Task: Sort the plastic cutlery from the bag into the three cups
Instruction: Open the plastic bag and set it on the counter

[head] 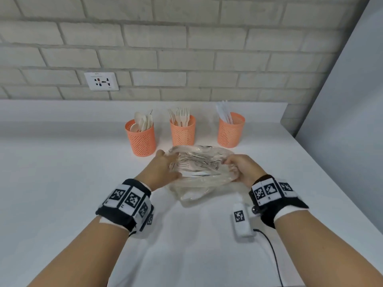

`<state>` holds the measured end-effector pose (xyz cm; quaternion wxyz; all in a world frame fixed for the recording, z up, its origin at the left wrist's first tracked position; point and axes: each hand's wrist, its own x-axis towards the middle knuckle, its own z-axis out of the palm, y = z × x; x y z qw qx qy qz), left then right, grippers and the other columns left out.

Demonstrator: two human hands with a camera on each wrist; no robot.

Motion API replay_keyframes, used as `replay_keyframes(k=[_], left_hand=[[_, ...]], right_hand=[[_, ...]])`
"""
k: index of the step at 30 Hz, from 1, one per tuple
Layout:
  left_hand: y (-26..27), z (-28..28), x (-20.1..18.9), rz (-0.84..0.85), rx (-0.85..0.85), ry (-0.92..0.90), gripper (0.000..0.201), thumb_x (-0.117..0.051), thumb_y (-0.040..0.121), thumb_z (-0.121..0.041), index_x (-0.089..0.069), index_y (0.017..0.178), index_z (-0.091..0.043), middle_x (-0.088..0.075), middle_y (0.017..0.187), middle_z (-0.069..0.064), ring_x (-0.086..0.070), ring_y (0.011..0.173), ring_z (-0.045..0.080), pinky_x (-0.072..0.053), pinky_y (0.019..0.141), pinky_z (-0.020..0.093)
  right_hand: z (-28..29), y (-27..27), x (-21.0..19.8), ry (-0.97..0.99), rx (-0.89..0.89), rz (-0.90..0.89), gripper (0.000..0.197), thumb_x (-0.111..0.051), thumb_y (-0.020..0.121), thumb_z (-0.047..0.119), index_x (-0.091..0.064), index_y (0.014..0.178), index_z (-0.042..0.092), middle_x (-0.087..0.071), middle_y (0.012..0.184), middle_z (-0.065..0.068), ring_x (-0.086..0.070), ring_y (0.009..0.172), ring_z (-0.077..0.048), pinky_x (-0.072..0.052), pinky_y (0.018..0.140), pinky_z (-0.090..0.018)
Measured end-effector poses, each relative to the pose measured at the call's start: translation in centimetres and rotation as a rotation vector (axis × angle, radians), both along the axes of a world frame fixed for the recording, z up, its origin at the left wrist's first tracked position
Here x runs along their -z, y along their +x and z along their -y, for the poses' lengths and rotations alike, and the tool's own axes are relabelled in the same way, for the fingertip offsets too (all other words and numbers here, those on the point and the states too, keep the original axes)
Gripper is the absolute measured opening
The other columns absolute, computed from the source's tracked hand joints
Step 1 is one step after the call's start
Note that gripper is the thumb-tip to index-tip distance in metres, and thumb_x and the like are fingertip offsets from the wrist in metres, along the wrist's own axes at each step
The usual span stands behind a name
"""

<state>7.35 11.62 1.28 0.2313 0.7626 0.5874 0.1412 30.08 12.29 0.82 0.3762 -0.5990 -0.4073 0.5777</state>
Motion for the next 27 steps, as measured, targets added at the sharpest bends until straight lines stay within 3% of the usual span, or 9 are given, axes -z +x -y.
replay_keyframes(k=[3, 6, 7, 9, 11, 14, 16, 23, 27], left_hand=[[0.1, -0.1, 0.4, 0.044, 0.015, -0.071, 0.100, -0.074, 0.074, -0.016, -0.008, 0.149, -0.030, -0.020, 0.143, 0.014, -0.040, 0.126, 0.032, -0.035, 0.091, 0.023], [0.6, -0.2, 0.8, 0.035, 0.047, -0.123, 0.105, -0.069, 0.075, -0.007, 0.001, 0.149, -0.031, -0.017, 0.144, 0.016, -0.039, 0.128, 0.033, -0.038, 0.085, 0.020], [0.8, -0.3, 0.9, 0.048, 0.056, -0.125, 0.104, -0.067, 0.076, -0.005, 0.002, 0.148, -0.032, -0.020, 0.141, 0.016, -0.041, 0.124, 0.033, -0.040, 0.082, 0.020], [0.9, -0.3, 1.0, 0.095, 0.073, -0.116, 0.103, -0.066, 0.075, -0.003, 0.001, 0.148, -0.034, -0.029, 0.129, 0.013, -0.049, 0.105, 0.030, -0.044, 0.074, 0.018], [0.7, -0.4, 0.9, 0.142, 0.073, -0.118, 0.101, -0.062, 0.076, -0.001, -0.001, 0.148, -0.036, -0.031, 0.116, 0.007, -0.048, 0.088, 0.019, -0.041, 0.060, 0.011], [0.1, -0.2, 0.9, 0.109, 0.092, -0.117, 0.096, -0.056, 0.078, 0.003, -0.004, 0.147, -0.039, -0.030, 0.108, 0.003, -0.043, 0.076, 0.010, -0.038, 0.055, 0.011], [-0.3, 0.1, 1.1, 0.075, 0.094, -0.121, 0.094, -0.055, 0.078, 0.004, -0.007, 0.147, -0.037, -0.030, 0.109, 0.004, -0.045, 0.080, 0.016, -0.039, 0.058, 0.012], [-2.4, 0.3, 1.9, 0.108, 0.007, -0.075, 0.085, -0.054, 0.077, 0.004, -0.022, 0.145, -0.034, -0.033, 0.110, 0.006, -0.043, 0.074, 0.014, -0.038, 0.057, 0.012], [-2.6, 0.4, 1.7, 0.218, 0.015, -0.006, 0.080, -0.055, 0.075, 0.008, -0.033, 0.140, -0.031, -0.035, 0.110, 0.005, -0.043, 0.068, 0.010, -0.041, 0.056, 0.009]], right_hand=[[-0.1, 0.1, -1.0, 0.253, -0.173, 0.522, 0.052, -0.067, 0.080, 0.018, -0.046, 0.127, 0.017, -0.043, 0.114, -0.001, -0.046, 0.104, -0.017, -0.039, 0.088, -0.030], [0.8, -1.6, -3.6, 0.862, -0.052, 0.528, 0.043, -0.066, 0.078, 0.002, -0.055, 0.117, 0.015, -0.049, 0.102, 0.001, -0.051, 0.095, -0.015, -0.042, 0.082, -0.023], [1.2, -2.5, -4.1, 0.933, -0.141, 0.467, 0.034, -0.063, 0.079, -0.002, -0.059, 0.109, 0.015, -0.054, 0.095, 0.004, -0.055, 0.089, -0.014, -0.046, 0.078, -0.023], [1.2, -4.2, -3.6, 0.816, -0.449, 0.502, 0.023, -0.059, 0.083, -0.003, -0.064, 0.100, 0.011, -0.063, 0.091, 0.003, -0.061, 0.086, -0.014, -0.052, 0.082, -0.025], [0.2, -5.1, -1.9, 0.597, -0.731, 0.890, 0.029, -0.056, 0.083, 0.001, -0.060, 0.112, 0.006, -0.064, 0.108, -0.006, -0.061, 0.101, -0.021, -0.049, 0.090, -0.030], [-1.1, -5.3, 0.5, 0.386, -0.858, 1.221, 0.076, -0.066, 0.080, 0.016, -0.023, 0.142, 0.009, -0.050, 0.132, -0.011, -0.053, 0.116, -0.029, -0.045, 0.097, -0.034], [-1.6, -5.4, 1.8, 0.463, -0.893, 1.301, 0.079, -0.067, 0.081, 0.021, -0.019, 0.142, 0.009, -0.048, 0.135, -0.012, -0.053, 0.115, -0.029, -0.043, 0.095, -0.031], [-2.0, -6.1, 3.8, 0.626, -0.914, 1.198, 0.056, -0.053, 0.084, -0.002, -0.034, 0.133, 0.016, -0.060, 0.117, -0.010, -0.060, 0.095, -0.026, -0.049, 0.083, -0.033], [-2.1, -6.4, 4.6, 0.707, -0.928, 1.128, 0.066, -0.051, 0.081, -0.004, -0.025, 0.139, 0.018, -0.044, 0.138, -0.010, -0.050, 0.120, -0.026, -0.042, 0.101, -0.040]])
